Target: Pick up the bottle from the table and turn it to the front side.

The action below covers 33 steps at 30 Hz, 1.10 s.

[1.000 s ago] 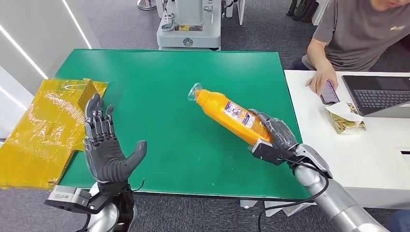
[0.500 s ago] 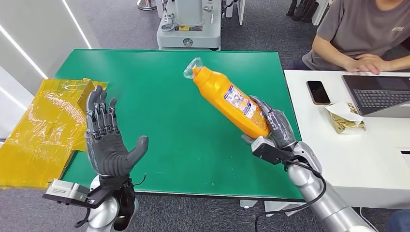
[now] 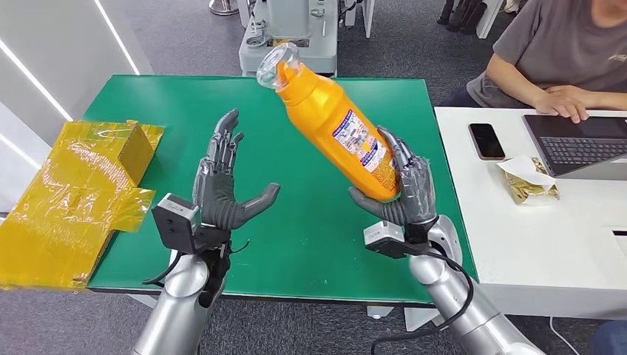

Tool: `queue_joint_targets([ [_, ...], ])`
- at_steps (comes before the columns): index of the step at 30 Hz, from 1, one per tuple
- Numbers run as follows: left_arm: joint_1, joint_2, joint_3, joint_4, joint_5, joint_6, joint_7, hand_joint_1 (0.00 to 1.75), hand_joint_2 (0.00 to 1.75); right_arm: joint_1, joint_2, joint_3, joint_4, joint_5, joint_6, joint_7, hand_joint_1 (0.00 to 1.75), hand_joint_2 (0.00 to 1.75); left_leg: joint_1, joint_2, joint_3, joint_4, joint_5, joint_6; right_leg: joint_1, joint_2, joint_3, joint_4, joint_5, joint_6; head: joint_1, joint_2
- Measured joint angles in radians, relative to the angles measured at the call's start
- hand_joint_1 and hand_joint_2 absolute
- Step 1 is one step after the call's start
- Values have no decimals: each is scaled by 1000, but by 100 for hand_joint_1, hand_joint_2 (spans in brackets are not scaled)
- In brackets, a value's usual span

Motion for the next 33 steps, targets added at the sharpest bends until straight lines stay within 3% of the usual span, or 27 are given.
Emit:
queue_joint_targets([
  [7,-52,-1,-19,63,17,-32,55,0,175,-15,44,63,16,-2,-37,-25,175,175,0,0,0,0,0,0,0,0,-1,0,0,0,0,0],
  [28,-106,4,-89,58,16,-60,128,0,175,21,47,105,145,-34,-58,-23,175,175,0,0,-1,0,0,0,0,0,-1,0,0,0,0,0],
  [33,-111,3,-91,58,73,-110,155,0,175,21,49,101,171,-32,-67,-27,175,175,0,0,-1,0,0,0,0,0,-1,0,0,0,0,0],
])
